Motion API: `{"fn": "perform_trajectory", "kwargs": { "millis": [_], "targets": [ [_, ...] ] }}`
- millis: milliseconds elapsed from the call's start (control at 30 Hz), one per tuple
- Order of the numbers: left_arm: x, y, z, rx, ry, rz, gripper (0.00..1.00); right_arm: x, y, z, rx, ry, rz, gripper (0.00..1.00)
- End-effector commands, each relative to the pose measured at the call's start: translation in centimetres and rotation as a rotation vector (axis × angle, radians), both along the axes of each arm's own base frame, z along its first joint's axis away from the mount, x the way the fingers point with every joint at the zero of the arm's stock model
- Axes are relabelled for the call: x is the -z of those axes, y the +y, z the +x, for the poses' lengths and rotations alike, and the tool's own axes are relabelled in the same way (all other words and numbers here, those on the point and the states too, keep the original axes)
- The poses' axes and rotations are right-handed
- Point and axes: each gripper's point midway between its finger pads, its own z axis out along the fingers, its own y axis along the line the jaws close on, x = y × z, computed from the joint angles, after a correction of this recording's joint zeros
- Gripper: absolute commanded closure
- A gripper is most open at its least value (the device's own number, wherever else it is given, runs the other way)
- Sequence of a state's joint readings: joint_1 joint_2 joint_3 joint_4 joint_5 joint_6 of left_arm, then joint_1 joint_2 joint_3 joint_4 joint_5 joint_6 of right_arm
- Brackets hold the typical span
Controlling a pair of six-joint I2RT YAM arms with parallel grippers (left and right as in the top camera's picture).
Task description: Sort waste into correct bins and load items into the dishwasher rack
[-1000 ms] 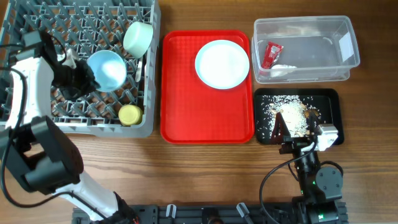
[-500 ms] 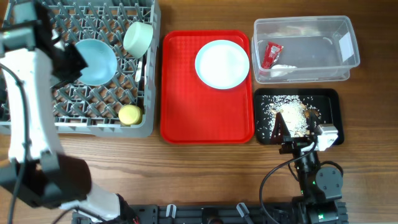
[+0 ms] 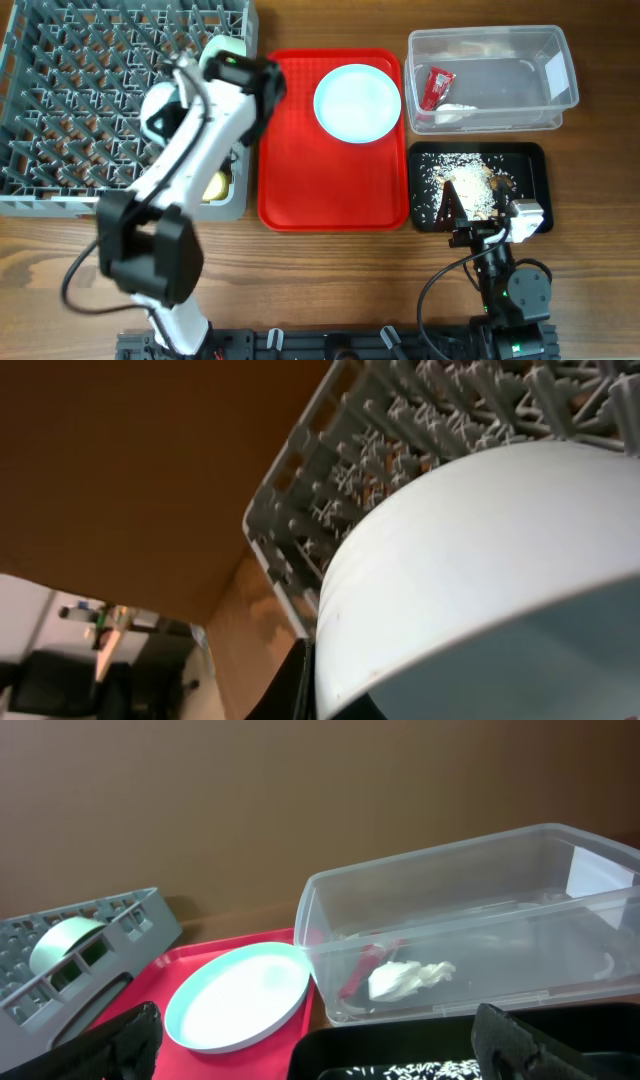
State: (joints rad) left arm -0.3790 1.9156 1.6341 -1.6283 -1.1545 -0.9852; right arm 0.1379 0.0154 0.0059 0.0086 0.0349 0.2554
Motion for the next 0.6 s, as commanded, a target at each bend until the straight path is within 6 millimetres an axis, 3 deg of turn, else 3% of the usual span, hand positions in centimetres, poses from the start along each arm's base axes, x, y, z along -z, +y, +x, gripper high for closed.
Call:
{"fn": "perform_trajectory", "kwargs": {
  "millis": [0,300,567],
  "targets": [
    [-0.2,-0.7,2.0,0.043,-0.122,0.114,0.96,-0.3,-0.5,0.0,0.025,-0.017,-0.014,0.00],
    [0.6,-1.1,3.1,0.064,-0.134,0.155,0.96,-0.3,-0.5,0.0,0.025,-0.017,-0.014,0.00],
    [3.1,-1.5,2.7,0.025,-0.095,0.070,0.96,-0.3,-0.5,0.0,0.025,-0.017,-0.014,0.00]
  ]
}}
